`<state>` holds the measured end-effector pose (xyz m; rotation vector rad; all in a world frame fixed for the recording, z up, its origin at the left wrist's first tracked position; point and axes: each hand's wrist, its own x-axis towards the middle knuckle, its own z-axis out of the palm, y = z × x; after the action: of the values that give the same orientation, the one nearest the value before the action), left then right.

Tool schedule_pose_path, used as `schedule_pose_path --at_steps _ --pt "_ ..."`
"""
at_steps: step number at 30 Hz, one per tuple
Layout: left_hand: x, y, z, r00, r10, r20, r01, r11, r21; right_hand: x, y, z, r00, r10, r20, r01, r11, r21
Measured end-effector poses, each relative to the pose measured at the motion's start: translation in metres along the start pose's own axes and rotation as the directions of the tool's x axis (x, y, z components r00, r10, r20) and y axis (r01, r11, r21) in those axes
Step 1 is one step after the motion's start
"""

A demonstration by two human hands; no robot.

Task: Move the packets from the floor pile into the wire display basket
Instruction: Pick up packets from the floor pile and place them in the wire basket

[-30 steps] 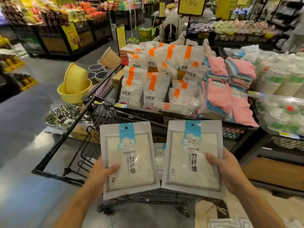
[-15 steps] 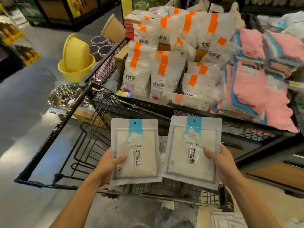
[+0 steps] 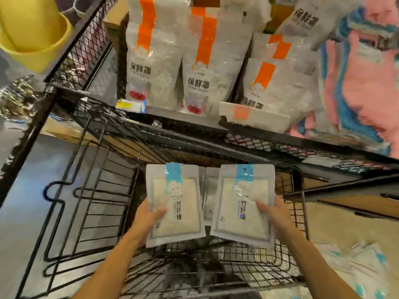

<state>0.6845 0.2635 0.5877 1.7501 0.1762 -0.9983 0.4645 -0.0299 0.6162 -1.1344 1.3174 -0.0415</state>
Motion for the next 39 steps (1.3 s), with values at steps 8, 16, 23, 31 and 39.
schedule_pose_path --at_steps 8,16,23,31,39 --pt "0.096 -0.033 0.003 0.993 -0.109 0.037 0.102 0.984 0.144 0.080 0.043 0.057 0.992 0.074 -0.101 -0.086 0.988 -0.125" --pt "0.160 -0.060 0.013 0.988 -0.153 -0.031 0.156 0.956 0.247 0.122 0.078 0.077 0.975 0.073 -0.211 -0.119 0.969 -0.215" --pt "0.174 -0.088 0.036 0.971 0.213 -0.108 -0.097 0.764 0.637 0.140 0.074 0.091 0.943 -0.078 -0.324 -0.116 0.836 -0.536" --pt "0.152 -0.089 0.059 0.991 0.129 0.036 -0.077 0.328 0.942 0.127 0.086 0.090 0.913 -0.365 -0.183 -0.055 0.336 -0.940" --pt "0.105 -0.034 0.055 0.923 0.370 0.106 -0.181 0.175 0.968 0.087 0.046 0.060 0.934 -0.355 0.041 0.134 0.240 -0.962"
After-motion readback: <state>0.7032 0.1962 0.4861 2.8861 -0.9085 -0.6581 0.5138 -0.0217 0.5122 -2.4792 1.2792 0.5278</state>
